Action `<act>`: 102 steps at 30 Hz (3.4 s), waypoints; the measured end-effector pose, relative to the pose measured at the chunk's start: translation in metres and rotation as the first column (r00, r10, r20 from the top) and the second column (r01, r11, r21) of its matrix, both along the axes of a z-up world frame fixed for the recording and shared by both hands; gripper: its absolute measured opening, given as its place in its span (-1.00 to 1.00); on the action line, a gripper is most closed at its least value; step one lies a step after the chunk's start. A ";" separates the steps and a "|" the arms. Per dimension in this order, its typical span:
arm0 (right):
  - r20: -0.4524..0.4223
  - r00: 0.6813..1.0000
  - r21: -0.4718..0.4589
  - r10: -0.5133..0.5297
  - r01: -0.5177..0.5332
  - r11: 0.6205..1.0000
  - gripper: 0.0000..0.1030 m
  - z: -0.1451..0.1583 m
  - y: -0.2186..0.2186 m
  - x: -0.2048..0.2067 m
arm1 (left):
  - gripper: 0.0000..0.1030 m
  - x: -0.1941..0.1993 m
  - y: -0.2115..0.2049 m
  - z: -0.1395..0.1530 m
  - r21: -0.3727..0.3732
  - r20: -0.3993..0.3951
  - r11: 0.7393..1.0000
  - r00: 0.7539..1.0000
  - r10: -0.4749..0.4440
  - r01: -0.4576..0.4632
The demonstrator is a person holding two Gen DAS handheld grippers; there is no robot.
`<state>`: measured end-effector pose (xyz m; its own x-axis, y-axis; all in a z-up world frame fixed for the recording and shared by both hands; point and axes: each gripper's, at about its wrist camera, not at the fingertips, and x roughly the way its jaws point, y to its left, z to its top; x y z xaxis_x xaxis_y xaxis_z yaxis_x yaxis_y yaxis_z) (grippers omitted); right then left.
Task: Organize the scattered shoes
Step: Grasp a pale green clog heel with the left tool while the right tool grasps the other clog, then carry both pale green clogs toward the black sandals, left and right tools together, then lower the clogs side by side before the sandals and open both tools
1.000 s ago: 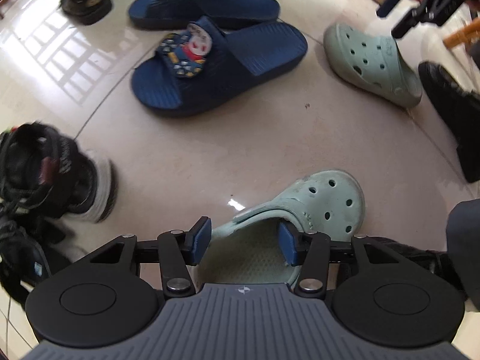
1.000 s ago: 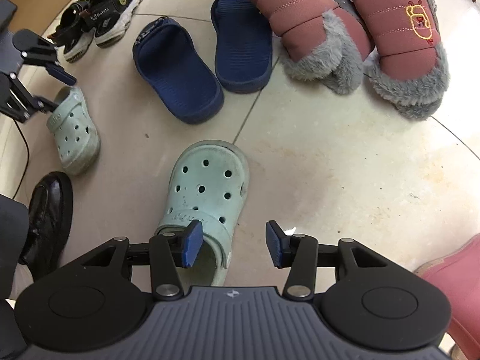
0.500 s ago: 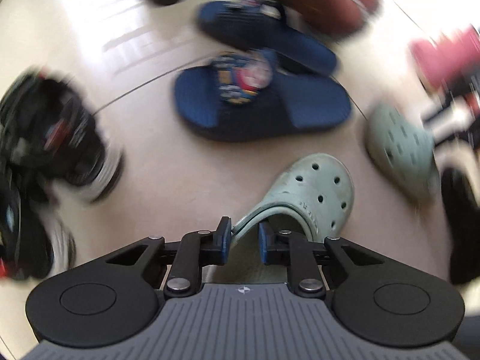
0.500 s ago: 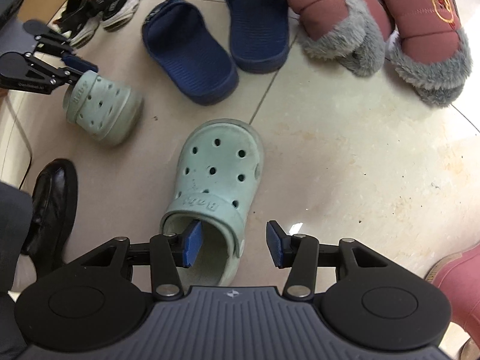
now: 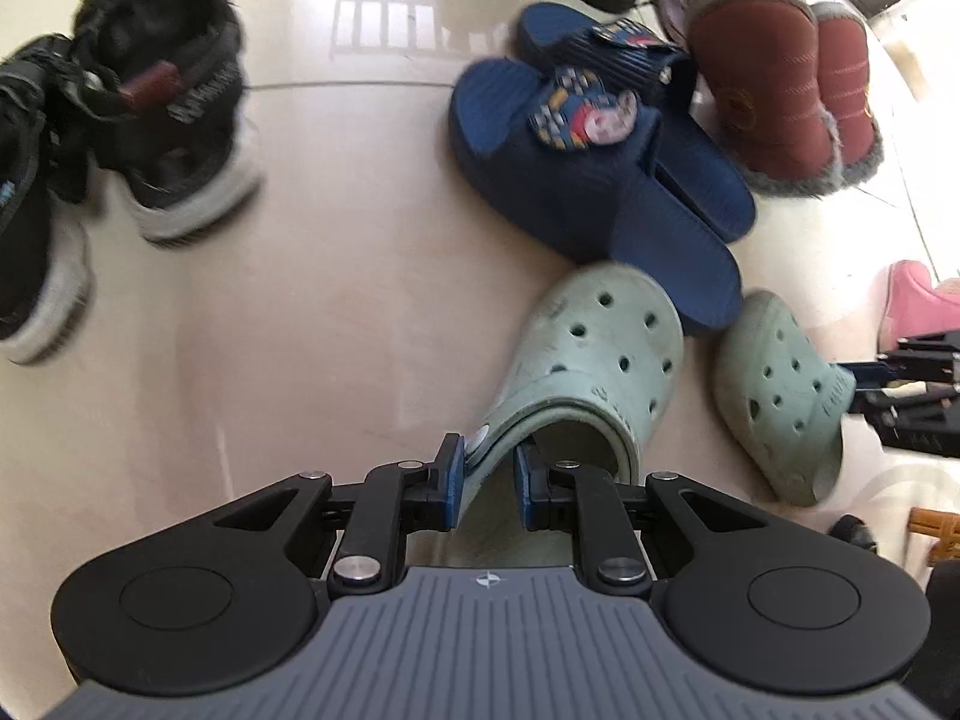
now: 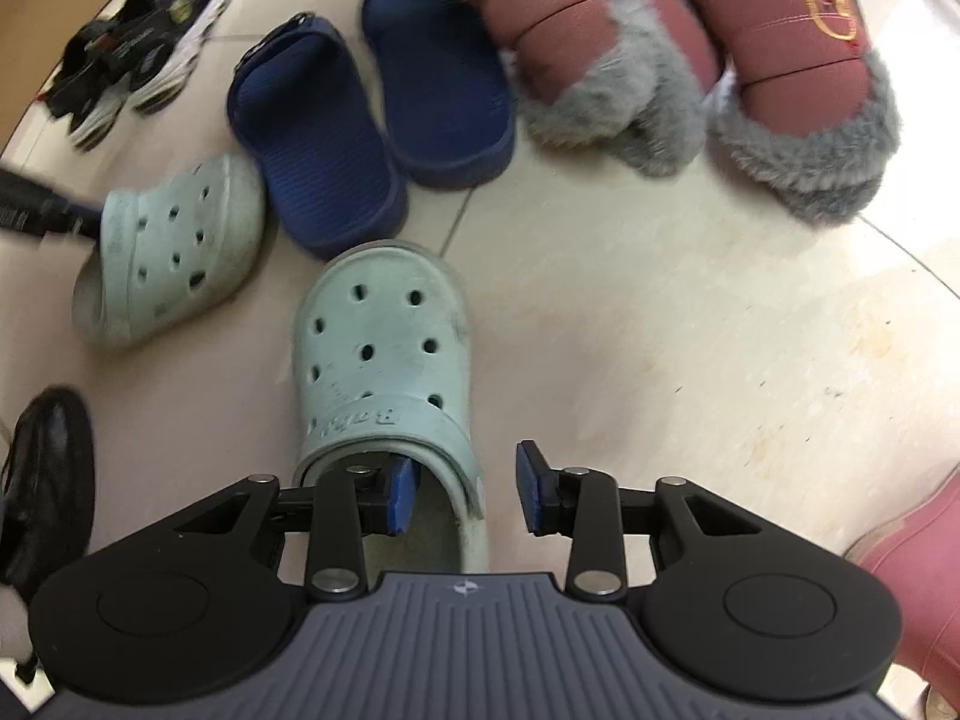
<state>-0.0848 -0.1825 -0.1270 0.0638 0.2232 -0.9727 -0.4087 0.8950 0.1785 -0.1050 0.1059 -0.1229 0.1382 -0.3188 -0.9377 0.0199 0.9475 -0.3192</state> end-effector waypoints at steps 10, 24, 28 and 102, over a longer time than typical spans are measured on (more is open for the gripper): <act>0.027 0.994 -0.006 -0.106 0.107 0.994 -0.68 0.008 -0.024 0.011 | -0.63 0.002 -0.042 -0.011 -0.093 -0.068 0.995 0.998 0.010 -0.016; 0.075 0.974 0.004 -0.215 0.216 0.976 -0.77 0.034 -0.058 0.014 | -0.60 0.006 -0.124 -0.022 -0.180 0.006 0.975 0.991 -0.131 0.130; 0.084 0.972 0.049 -0.219 0.215 0.975 -0.77 0.047 -0.063 0.011 | -0.48 0.005 -0.114 -0.012 -0.186 0.064 0.963 0.980 -0.189 0.197; -0.023 0.999 0.122 -0.026 0.029 0.992 -0.54 0.016 0.014 0.040 | -0.25 -0.019 -0.071 0.037 -0.194 0.134 0.957 0.973 -0.190 0.214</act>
